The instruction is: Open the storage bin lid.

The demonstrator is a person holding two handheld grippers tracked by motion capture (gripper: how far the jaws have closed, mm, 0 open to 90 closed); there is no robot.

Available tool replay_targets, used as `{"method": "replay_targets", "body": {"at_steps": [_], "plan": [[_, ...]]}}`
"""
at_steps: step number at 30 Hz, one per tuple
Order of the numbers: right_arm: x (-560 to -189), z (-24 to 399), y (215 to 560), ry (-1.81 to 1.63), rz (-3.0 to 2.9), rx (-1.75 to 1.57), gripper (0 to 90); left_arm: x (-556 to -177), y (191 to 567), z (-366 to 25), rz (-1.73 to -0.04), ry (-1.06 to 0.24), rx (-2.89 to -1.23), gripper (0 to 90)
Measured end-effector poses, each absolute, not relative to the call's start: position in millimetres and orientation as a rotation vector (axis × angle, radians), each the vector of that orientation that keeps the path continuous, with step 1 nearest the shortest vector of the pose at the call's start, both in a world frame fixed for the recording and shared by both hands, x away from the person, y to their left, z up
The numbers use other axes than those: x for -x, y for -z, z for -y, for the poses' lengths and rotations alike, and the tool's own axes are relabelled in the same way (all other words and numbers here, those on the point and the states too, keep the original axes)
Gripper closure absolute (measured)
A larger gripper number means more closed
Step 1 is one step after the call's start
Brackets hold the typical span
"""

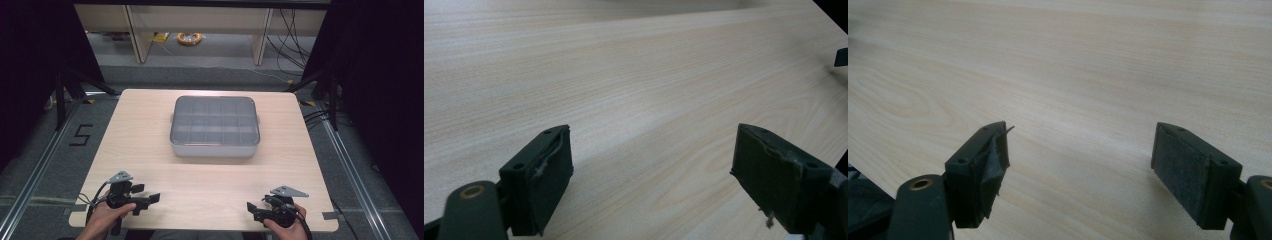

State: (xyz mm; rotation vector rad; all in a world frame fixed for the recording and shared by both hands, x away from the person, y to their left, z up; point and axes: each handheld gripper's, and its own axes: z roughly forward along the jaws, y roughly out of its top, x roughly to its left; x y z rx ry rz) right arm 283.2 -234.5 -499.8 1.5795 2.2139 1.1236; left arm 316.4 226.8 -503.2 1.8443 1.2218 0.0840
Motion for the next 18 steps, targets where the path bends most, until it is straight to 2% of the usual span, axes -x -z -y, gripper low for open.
{"method": "replay_targets", "body": {"at_steps": [11, 18], "plan": [[-285.6, 240.9, 500.3, -1.238, -2.163, -1.662, 23.0, -317.2, 502.8, -229.2, -1.216, -0.070, -1.809, 14.7], [-287.0, 242.0, 498.2, -1.383, -2.101, -1.763, 19.1, -317.7, 502.8, -229.5, -1.222, -0.078, -1.809, 14.7]]}}
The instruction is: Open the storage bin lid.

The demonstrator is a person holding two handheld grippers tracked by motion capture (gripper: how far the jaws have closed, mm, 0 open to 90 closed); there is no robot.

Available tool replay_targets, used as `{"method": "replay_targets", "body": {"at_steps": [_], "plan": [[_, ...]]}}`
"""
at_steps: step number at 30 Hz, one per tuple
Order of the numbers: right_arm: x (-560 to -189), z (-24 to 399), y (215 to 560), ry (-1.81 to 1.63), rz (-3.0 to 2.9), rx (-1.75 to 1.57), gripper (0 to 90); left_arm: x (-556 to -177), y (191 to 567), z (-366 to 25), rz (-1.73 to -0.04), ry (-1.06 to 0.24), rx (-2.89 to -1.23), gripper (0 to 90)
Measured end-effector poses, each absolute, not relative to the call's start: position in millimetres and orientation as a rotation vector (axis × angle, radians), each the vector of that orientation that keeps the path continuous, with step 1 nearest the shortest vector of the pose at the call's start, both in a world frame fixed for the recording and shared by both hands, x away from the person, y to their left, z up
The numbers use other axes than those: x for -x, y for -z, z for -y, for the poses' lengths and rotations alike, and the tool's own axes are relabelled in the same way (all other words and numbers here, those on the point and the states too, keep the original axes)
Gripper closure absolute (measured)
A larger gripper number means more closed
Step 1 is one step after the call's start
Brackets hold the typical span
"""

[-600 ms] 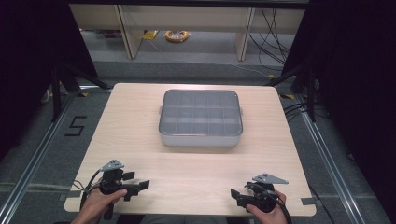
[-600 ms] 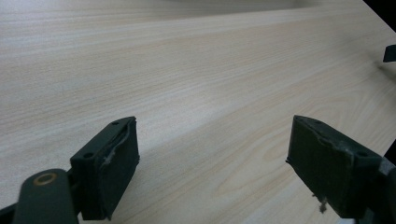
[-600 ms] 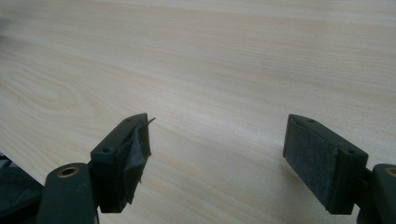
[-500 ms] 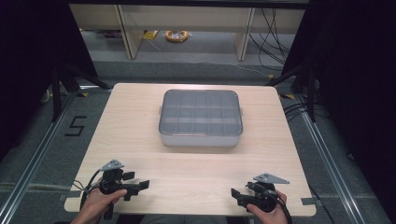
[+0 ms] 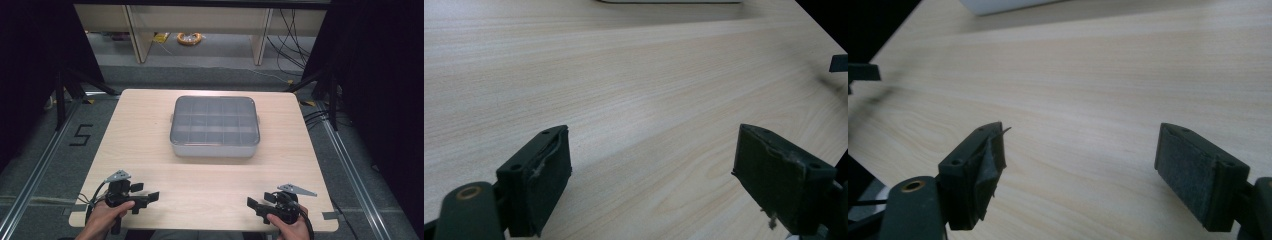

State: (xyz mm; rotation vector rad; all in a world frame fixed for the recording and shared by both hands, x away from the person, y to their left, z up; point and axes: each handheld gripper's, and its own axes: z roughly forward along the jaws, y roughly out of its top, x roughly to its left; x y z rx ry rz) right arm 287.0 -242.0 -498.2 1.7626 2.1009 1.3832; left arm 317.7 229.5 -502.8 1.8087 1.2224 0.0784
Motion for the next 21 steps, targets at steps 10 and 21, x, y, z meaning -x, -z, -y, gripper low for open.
{"method": "replay_targets", "body": {"at_steps": [10, 21], "plan": [[-300.5, 248.5, 504.4, -1.480, -2.058, -1.784, 20.8, -321.3, 502.6, -228.2, -1.237, -0.098, -1.797, 14.9], [-315.4, 252.2, 504.0, -1.487, -2.007, -1.869, 21.5, -336.1, 504.5, -229.5, -1.264, -0.071, -1.763, 15.2]]}}
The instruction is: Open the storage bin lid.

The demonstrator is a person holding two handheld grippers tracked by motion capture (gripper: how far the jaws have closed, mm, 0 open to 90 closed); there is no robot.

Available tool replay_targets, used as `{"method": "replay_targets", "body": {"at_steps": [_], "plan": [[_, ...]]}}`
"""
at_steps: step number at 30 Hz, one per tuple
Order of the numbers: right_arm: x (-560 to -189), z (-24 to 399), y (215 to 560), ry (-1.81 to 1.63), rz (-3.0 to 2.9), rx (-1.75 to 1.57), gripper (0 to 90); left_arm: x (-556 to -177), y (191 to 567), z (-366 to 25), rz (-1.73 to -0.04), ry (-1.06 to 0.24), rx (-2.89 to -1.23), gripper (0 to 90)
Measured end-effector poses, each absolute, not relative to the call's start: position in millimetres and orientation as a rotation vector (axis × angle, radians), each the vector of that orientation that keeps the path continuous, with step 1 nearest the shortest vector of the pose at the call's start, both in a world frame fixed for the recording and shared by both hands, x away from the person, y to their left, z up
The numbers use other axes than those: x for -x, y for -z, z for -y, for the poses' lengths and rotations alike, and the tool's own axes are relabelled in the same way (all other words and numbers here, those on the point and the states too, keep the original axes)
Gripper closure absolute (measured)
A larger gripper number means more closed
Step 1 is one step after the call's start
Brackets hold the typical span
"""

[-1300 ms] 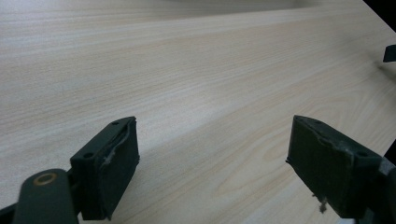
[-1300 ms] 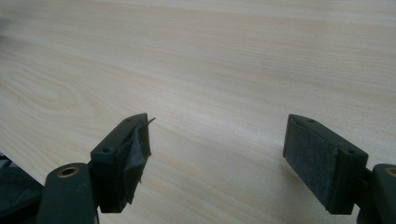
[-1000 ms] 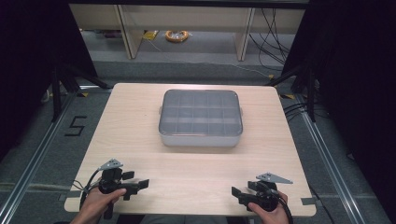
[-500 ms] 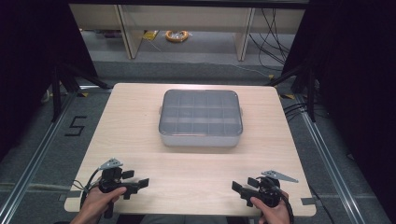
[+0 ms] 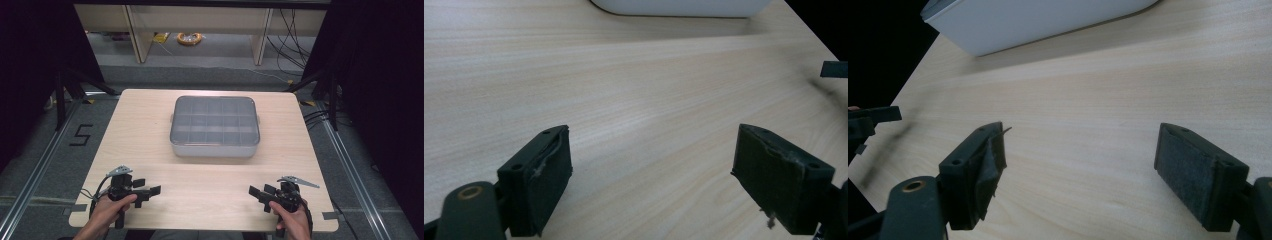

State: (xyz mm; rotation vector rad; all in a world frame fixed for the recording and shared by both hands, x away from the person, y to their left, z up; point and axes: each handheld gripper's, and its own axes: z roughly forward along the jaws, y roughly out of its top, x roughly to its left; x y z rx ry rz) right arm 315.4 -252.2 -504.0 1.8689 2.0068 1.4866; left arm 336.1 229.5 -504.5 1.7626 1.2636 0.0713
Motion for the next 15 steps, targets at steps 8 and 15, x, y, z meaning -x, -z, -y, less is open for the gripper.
{"method": "replay_targets", "body": {"at_steps": [8, 15], "plan": [[-330.9, 259.2, 499.7, -1.509, -2.000, -1.821, 21.7, -346.1, 501.5, -231.0, -1.284, -0.070, -1.746, 15.2], [-345.7, 268.1, 496.8, -1.498, -1.983, -1.821, 22.2, -355.5, 495.2, -229.9, -1.280, -0.072, -1.729, 15.3]]}}
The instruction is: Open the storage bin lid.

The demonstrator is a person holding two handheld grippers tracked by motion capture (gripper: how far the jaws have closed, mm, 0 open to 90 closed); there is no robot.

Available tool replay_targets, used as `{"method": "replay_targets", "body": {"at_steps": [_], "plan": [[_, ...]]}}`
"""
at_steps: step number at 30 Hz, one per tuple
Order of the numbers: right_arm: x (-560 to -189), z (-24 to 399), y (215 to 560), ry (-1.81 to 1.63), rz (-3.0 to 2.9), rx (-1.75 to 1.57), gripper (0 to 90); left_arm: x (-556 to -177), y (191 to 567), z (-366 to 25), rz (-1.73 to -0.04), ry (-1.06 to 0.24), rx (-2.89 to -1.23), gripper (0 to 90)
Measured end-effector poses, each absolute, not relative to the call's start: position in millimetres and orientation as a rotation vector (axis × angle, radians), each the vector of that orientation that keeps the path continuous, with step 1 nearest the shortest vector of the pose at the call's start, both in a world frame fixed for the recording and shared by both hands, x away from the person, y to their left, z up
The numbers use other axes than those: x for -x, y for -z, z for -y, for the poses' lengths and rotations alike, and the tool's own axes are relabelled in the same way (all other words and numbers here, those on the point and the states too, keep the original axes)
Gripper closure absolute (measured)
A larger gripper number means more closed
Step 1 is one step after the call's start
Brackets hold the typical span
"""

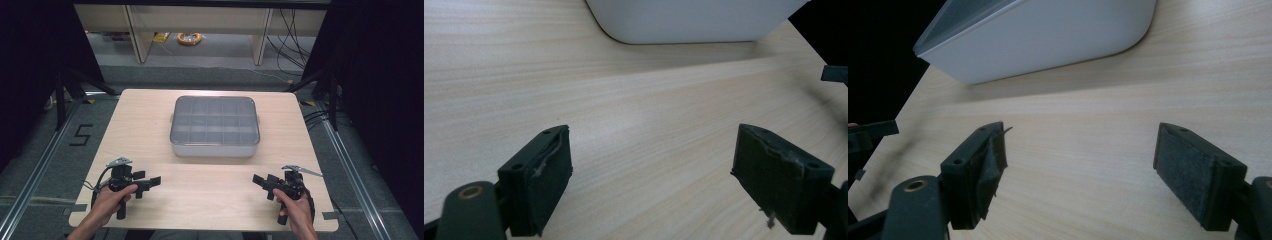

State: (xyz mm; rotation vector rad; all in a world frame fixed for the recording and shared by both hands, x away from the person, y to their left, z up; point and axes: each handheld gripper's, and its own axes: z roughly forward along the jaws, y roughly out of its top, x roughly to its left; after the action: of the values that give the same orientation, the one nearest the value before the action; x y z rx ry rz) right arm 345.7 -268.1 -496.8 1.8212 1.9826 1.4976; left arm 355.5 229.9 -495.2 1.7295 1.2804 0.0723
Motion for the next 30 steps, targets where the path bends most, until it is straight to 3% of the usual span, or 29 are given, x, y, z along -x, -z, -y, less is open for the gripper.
{"method": "replay_targets", "body": {"at_steps": [30], "plan": [[-389.7, 278.3, 464.4, -1.539, -1.904, -1.798, 23.8, -393.7, 480.3, -229.5, -1.285, -0.075, -1.686, 15.9]]}}
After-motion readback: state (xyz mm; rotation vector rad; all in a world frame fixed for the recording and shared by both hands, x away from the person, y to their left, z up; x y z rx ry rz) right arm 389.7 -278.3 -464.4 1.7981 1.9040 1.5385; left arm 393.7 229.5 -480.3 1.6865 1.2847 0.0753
